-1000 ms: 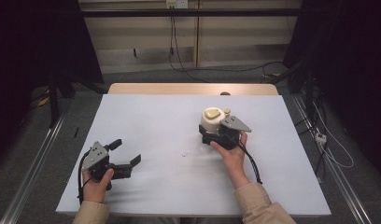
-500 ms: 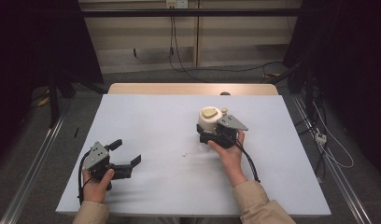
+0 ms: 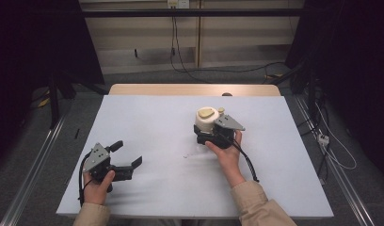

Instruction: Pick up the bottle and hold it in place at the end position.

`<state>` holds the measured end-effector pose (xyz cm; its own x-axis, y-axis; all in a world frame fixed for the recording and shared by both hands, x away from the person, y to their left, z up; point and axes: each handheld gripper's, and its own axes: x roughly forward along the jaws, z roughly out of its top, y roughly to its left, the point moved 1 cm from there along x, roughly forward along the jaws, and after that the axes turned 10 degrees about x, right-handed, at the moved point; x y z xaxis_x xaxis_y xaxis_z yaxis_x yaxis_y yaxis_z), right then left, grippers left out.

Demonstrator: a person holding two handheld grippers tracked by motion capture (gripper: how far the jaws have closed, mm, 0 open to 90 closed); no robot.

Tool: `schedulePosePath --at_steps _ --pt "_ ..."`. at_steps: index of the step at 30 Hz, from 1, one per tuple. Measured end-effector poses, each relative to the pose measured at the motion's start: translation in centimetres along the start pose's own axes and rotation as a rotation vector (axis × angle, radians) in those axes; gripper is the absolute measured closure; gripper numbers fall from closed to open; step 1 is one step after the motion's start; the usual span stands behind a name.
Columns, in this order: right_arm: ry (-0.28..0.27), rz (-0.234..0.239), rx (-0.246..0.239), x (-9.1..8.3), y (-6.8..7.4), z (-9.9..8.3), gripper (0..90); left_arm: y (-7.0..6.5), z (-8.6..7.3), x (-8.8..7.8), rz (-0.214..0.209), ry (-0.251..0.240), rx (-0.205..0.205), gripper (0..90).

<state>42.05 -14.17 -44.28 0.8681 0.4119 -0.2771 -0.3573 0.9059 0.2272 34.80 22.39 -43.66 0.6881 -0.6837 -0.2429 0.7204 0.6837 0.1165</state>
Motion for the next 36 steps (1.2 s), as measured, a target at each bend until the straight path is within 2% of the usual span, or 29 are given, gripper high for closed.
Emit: schedulePosePath --at_steps 36 --pt "0.004 0.019 0.003 0.91 0.77 -0.22 5.9 0.07 -0.09 -0.1 0.002 0.002 0.001 3.8"
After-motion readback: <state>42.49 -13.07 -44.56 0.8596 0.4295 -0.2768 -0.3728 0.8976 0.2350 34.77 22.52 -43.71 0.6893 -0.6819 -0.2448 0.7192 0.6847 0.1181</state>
